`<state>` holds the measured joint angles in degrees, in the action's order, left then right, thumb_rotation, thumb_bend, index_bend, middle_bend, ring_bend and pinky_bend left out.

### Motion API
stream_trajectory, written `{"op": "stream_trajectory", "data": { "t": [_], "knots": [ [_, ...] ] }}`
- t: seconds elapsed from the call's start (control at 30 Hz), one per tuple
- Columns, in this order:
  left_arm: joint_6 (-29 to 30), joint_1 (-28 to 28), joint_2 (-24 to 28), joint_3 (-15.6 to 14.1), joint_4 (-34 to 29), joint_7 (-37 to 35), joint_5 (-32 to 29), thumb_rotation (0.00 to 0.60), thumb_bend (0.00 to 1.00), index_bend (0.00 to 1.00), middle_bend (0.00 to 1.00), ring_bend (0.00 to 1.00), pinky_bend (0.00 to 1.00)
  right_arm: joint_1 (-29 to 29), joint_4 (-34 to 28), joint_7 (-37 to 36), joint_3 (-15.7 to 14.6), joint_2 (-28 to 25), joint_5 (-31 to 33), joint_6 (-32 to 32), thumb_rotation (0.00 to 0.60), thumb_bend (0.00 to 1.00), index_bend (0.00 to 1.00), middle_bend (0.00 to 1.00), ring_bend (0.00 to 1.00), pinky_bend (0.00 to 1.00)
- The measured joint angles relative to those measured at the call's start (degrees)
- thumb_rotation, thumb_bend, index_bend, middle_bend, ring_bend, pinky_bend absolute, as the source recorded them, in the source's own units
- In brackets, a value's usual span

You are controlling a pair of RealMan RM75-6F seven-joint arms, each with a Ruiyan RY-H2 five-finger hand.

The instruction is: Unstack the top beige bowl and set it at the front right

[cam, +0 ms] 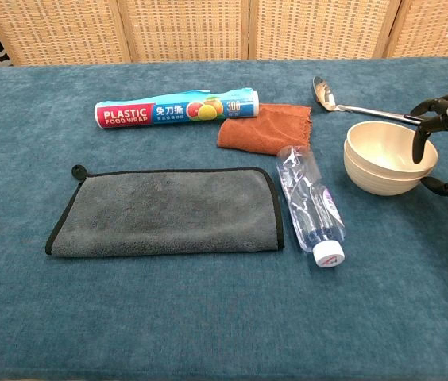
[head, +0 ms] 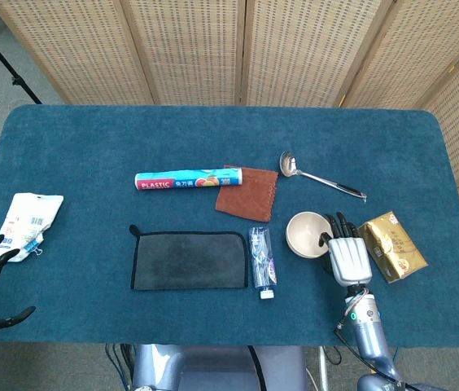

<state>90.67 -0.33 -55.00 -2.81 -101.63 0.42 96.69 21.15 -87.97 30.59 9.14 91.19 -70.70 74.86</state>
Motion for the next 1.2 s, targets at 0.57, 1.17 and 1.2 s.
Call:
{"op": "stream_trajectory", "data": {
  "t": [0.57, 1.17, 1.2],
  "knots": [
    [-0.1, 0.0, 0.0, -0.1, 0.0, 0.1, 0.1, 0.432, 0.00, 0.17, 0.00, 0.00, 0.00, 0.1, -0.2, 0.6, -0.1, -0.3, 1.1, -0.1, 0.600, 0.44, 0.48, 0.13, 0.03, 0.18],
    [0.0, 0.0, -0.1, -0.3, 0.0, 0.2, 0.5, 0.431, 0.00, 0.17, 0.00, 0.00, 0.00, 0.2, -1.4, 2.1, 0.1, -1.1, 2.2, 0.1, 0.600, 0.44, 0.56, 0.13, 0.03, 0.18],
    [0.0, 0.0, 0.0, -0.3, 0.0, 0.1, 0.5, 0.431, 0.00, 0.17, 0.00, 0.00, 0.00, 0.2, -1.4, 2.2, 0.0, -1.2, 2.4, 0.0, 0.600, 0.44, 0.56, 0.13, 0.03, 0.18]
  ]
}}
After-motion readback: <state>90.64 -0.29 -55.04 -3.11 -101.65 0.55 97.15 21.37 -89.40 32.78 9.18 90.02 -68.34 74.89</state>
